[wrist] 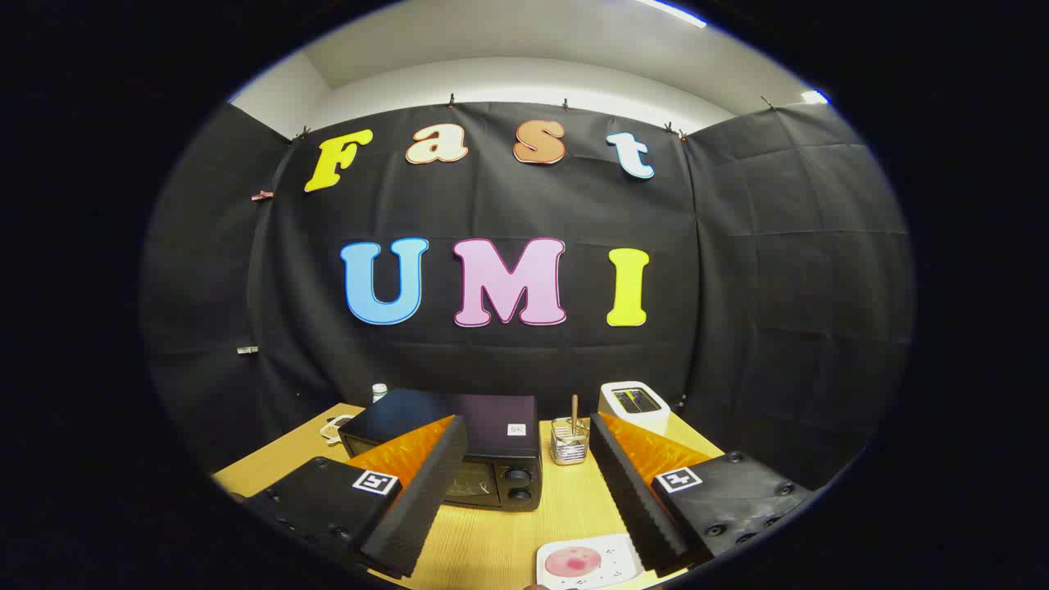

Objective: Open the toaster oven, put the food inside, and close the toaster oven door.

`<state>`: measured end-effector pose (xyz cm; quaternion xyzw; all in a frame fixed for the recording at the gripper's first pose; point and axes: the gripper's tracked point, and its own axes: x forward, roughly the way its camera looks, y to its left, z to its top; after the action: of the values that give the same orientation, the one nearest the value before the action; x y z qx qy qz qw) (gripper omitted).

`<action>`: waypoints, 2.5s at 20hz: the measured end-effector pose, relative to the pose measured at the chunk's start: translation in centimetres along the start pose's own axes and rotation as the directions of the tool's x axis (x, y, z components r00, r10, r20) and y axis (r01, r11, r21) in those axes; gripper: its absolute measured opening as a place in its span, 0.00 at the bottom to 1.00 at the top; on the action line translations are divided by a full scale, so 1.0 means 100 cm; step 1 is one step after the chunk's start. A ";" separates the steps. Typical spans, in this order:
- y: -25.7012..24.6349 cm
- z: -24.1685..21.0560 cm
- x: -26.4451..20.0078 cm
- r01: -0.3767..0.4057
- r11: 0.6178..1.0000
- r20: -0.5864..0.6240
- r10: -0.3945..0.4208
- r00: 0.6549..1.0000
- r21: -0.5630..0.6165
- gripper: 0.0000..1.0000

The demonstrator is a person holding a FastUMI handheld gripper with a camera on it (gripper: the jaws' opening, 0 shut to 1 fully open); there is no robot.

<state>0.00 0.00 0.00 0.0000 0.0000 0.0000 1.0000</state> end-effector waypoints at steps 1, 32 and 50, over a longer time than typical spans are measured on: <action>0.002 -0.003 0.003 0.000 1.000 -0.007 0.000 1.000 0.000 0.98; 0.134 -0.058 0.087 -0.081 0.997 -0.173 0.082 0.982 0.013 0.99; 0.179 -0.167 0.141 -0.049 0.998 -0.374 0.032 0.927 -0.036 0.98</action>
<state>14.11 17.92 -16.68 -0.0222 0.1899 0.0204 0.9813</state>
